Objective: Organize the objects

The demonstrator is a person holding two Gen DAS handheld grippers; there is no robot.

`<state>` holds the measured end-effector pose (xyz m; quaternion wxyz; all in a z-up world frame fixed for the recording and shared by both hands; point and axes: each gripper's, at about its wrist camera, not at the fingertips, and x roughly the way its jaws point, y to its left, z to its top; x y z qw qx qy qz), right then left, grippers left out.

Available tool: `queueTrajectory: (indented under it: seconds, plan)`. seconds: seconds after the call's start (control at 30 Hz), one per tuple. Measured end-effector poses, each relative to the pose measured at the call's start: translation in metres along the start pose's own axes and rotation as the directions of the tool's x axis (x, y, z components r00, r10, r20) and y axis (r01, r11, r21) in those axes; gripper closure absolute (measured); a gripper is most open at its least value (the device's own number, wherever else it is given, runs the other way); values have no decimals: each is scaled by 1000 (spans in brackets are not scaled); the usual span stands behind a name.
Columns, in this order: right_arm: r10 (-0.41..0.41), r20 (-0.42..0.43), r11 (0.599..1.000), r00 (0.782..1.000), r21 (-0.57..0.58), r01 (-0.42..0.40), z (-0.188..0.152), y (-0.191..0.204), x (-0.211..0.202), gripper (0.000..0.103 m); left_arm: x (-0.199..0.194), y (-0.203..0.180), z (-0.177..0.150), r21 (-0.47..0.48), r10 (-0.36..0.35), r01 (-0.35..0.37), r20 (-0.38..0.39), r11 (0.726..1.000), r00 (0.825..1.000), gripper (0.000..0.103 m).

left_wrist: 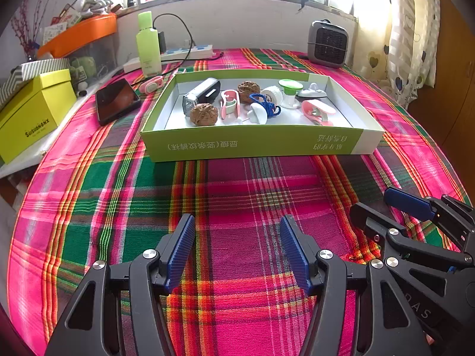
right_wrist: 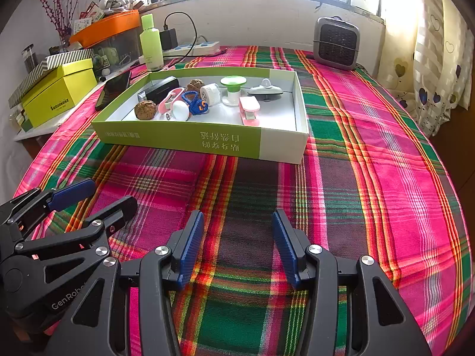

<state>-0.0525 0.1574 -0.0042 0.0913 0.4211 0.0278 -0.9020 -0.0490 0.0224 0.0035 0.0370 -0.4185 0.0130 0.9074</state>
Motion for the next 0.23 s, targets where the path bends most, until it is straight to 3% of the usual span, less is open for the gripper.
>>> queueTrajectory:
  seconds: [0.23]
  plan:
    - [-1,0,1000,1000,-1,1,0,0,0,54,0,0,0,0,-1,1,0,1000,1000,44]
